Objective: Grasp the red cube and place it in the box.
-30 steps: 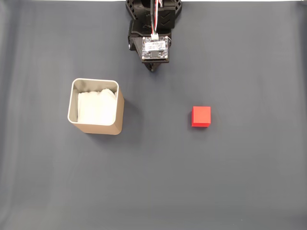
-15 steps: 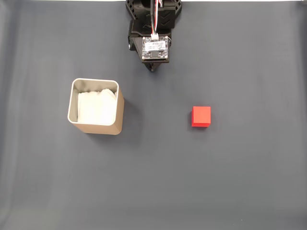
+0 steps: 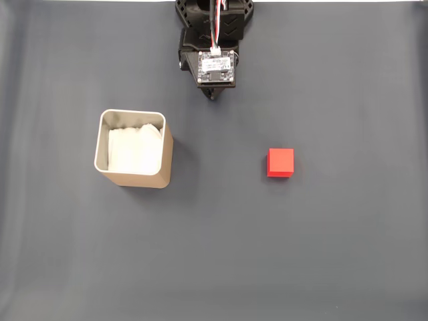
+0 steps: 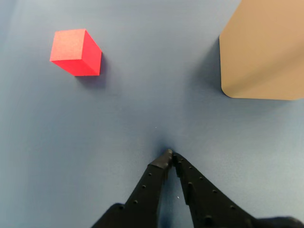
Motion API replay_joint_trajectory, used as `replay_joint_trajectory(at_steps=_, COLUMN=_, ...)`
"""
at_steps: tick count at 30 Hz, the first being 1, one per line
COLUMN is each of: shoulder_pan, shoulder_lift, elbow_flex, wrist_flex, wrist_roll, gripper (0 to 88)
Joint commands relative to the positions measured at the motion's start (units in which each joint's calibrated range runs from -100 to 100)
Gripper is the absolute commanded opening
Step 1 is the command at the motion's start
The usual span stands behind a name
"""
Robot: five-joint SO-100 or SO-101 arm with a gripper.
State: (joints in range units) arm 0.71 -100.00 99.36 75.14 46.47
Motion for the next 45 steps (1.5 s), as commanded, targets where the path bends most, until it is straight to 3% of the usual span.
replay_joint_trajectory(at_steps=1, shoulder_pan=-0.04, shoulder_lift=0.0, elbow_flex=0.55, wrist_flex=1.06, wrist_roll=0.0, gripper=0.3)
replay_joint_trajectory(at_steps=22, shoulder_pan=-0.32, shoulder_lift=0.17, elbow_flex=-0.91, wrist_flex=-25.86, wrist_roll=-2.69, gripper=0.2)
replay_joint_trajectory(at_steps=39, shoulder_pan=-2.81, shoulder_lift=15.06, elbow_flex=-23.88, wrist_flex=-27.67, wrist_roll=-3.22, gripper=0.2)
replay_joint_trajectory(at_steps=45, shoulder_pan=-5.01, shoulder_lift=21.72, elbow_flex=-33.46, wrist_flex=-23.15, wrist_roll=-2.88, gripper=0.2)
